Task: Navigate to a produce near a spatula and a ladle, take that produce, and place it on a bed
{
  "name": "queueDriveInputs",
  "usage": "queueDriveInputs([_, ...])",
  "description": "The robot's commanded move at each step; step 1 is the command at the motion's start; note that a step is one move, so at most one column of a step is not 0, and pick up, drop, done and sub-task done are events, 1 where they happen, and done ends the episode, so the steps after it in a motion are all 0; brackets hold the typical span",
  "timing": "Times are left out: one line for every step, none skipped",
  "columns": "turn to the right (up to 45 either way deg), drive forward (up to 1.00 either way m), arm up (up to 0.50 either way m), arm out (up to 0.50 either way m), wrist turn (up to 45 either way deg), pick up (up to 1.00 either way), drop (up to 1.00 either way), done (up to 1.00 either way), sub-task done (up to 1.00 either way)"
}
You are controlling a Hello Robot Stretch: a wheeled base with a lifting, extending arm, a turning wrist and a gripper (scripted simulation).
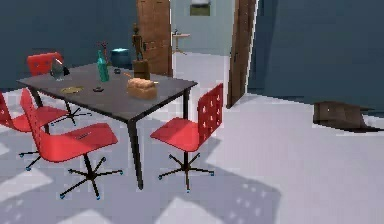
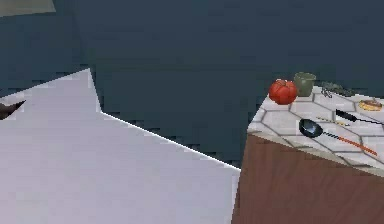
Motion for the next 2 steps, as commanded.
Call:
queueDriveInputs([0.0,0.05,0.0,0.0,0.0,0.0,0.0,0.0,0.0])
queueDriveInputs([45.0,0.0,0.0,0.0,0.0,0.0,0.0,0.0,0.0])
